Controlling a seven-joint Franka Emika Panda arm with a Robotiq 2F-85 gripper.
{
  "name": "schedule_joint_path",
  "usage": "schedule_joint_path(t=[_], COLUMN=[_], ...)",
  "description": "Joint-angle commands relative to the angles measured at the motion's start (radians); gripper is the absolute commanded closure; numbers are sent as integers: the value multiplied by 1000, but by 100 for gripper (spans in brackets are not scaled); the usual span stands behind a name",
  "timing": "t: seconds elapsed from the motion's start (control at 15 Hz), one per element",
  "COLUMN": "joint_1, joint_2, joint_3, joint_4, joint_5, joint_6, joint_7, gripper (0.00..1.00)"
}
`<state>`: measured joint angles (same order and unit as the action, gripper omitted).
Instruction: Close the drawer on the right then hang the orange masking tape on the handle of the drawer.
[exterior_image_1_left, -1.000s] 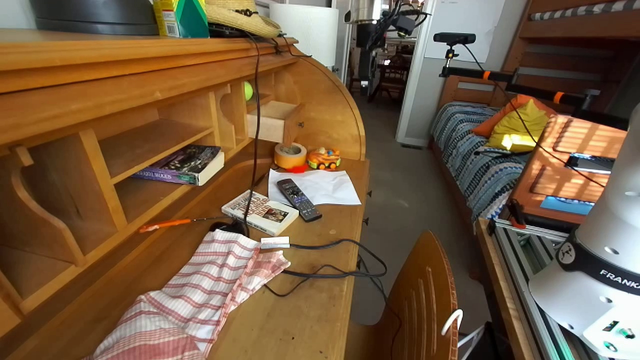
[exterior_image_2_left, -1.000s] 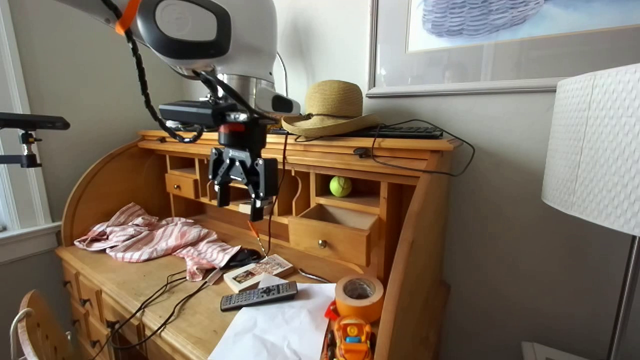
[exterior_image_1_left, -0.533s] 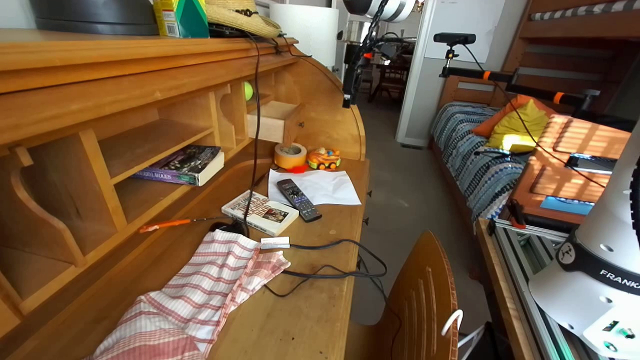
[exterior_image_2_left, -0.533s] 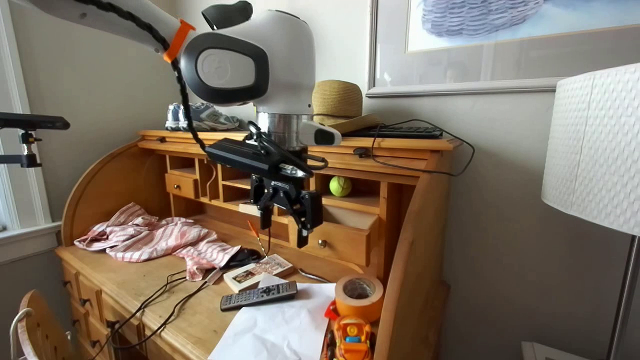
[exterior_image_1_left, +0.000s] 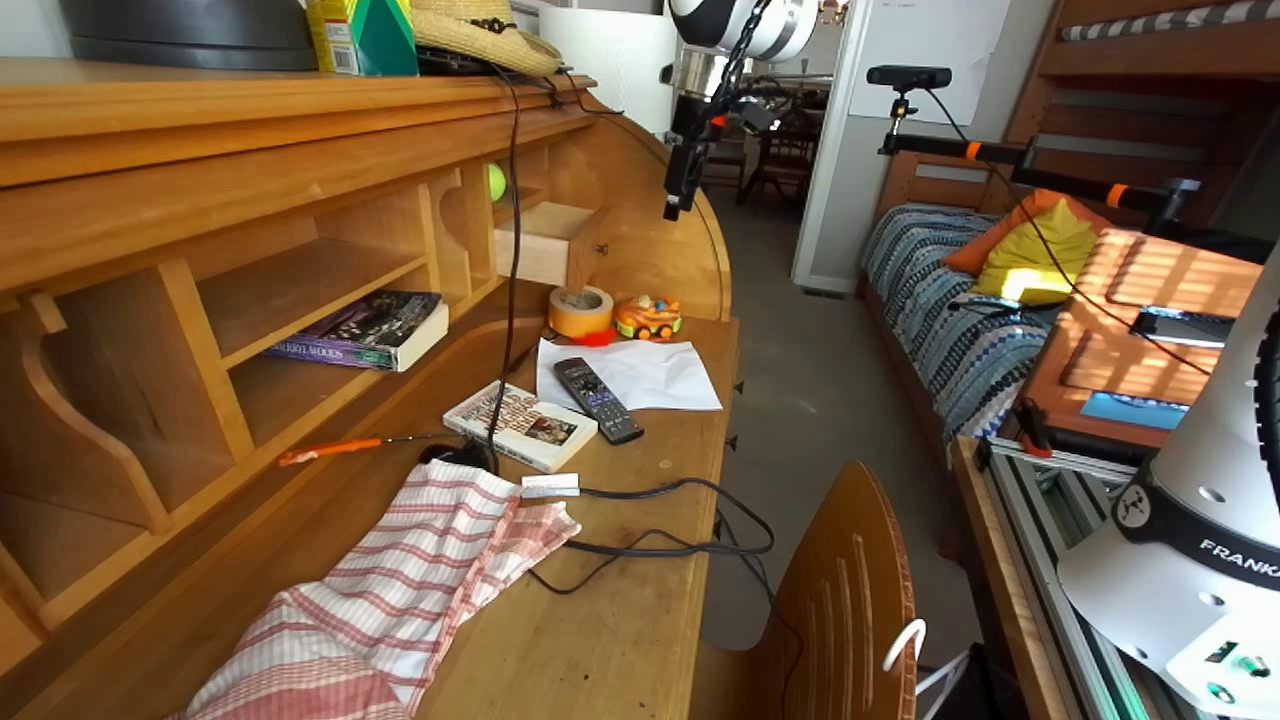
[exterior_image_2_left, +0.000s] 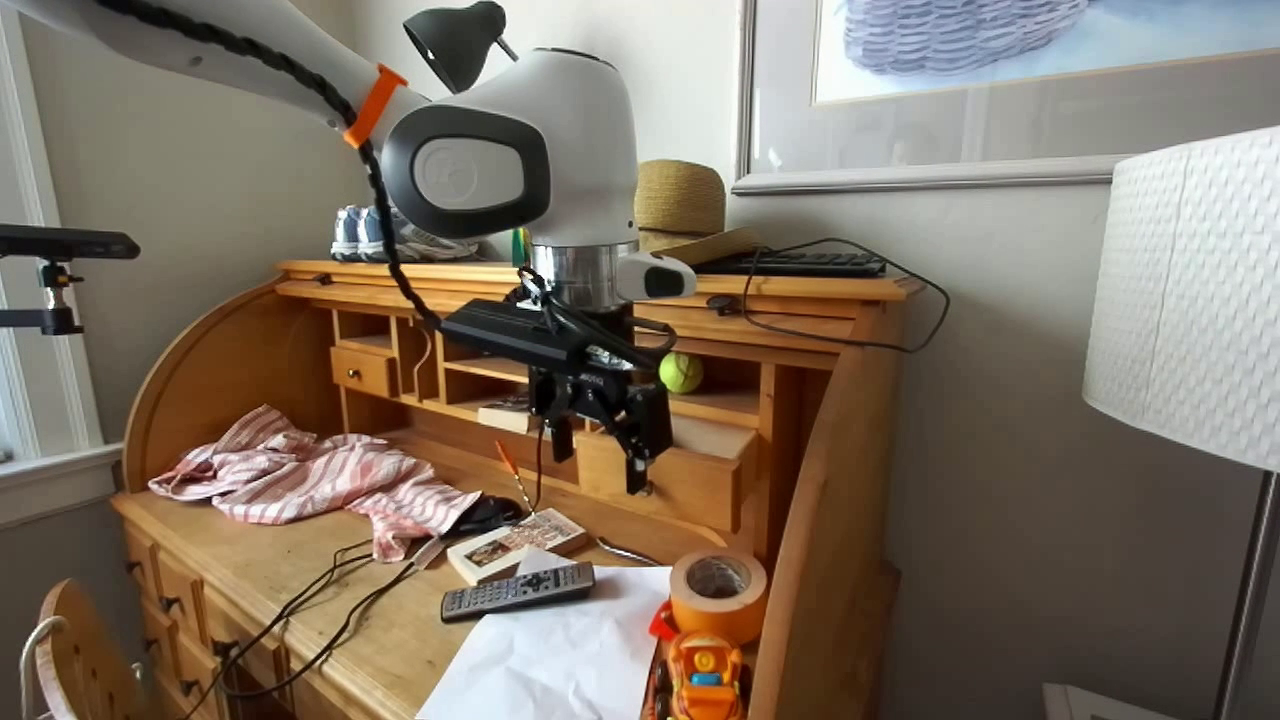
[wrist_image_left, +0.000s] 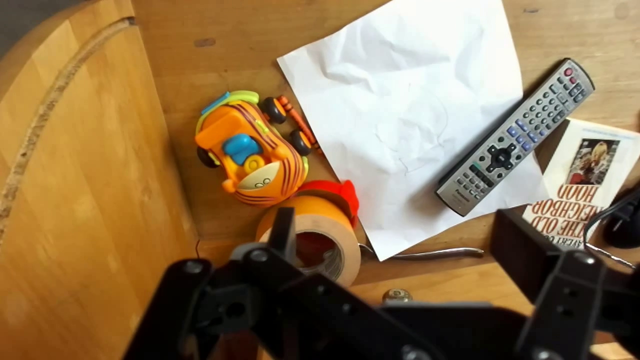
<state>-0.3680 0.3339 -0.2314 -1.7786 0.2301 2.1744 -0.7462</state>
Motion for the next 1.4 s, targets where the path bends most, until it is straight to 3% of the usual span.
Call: schedule_joint_path(t=[0.0,0.4,0.6,0.8,1.0,1.33], joint_1=[-32,-98,-142,-180,-218,-194], joint_2=[17,80,60,52,59,59], joint_3=[30,88,138,194,265,273], joint_4=[-3,-35,-110,-180,-220,-220], joint_5=[18,84,186,338,577,950], joint_6=[22,132,227,342,440,468], joint_7=[-33,-246,-390,-554,-718,-989], gripper=[0,0,0,0,0,0])
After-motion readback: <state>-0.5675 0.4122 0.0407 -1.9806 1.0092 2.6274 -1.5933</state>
